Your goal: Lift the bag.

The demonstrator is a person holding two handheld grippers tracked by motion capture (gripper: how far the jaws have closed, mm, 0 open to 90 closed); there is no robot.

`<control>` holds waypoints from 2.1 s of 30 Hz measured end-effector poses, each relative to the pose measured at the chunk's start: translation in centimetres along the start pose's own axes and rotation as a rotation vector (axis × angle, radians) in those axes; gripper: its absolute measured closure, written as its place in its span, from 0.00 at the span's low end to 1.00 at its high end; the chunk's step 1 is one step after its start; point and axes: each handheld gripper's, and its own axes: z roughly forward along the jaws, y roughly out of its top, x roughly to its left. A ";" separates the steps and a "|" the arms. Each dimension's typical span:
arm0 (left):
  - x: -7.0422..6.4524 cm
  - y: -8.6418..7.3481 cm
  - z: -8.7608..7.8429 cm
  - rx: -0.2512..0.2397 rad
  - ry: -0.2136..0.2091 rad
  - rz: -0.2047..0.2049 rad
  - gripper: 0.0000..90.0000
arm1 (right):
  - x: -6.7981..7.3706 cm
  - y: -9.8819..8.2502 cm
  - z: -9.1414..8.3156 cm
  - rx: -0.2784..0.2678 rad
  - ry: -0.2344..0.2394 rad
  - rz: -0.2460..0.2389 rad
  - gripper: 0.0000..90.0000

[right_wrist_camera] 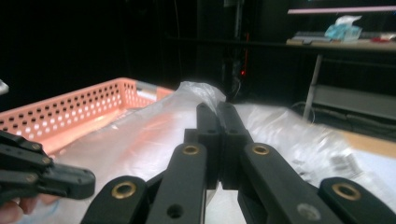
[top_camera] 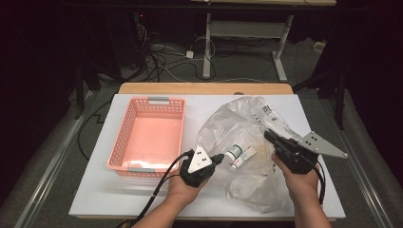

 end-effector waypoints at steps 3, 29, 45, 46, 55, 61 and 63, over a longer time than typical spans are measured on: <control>0.5 1.9 -0.5 -0.042 0.024 0.009 0.99 | -0.3 1.4 0.1 -0.042 -0.020 -0.015 1.00; 4.6 19.0 -3.5 -0.322 0.160 0.104 0.99 | -4.5 17.6 0.7 -0.281 -0.194 -0.073 1.00; 6.5 9.3 -3.8 -0.125 0.133 -0.054 0.55 | -7.2 10.2 2.6 -0.099 -0.236 -0.033 1.00; 6.5 8.9 -4.1 -0.114 0.119 -0.071 0.52 | -7.2 10.0 2.6 -0.093 -0.237 -0.031 1.00; 4.9 4.0 -4.5 -0.012 0.043 -0.141 0.32 | -6.7 9.2 1.9 -0.056 -0.187 -0.034 0.76; 3.4 2.3 -4.0 0.020 0.039 -0.134 0.18 | -5.3 9.3 -0.3 -0.075 -0.166 -0.046 0.57; 3.1 1.8 -3.8 0.037 0.033 -0.125 0.16 | -4.9 9.3 -1.4 -0.090 -0.166 -0.056 0.51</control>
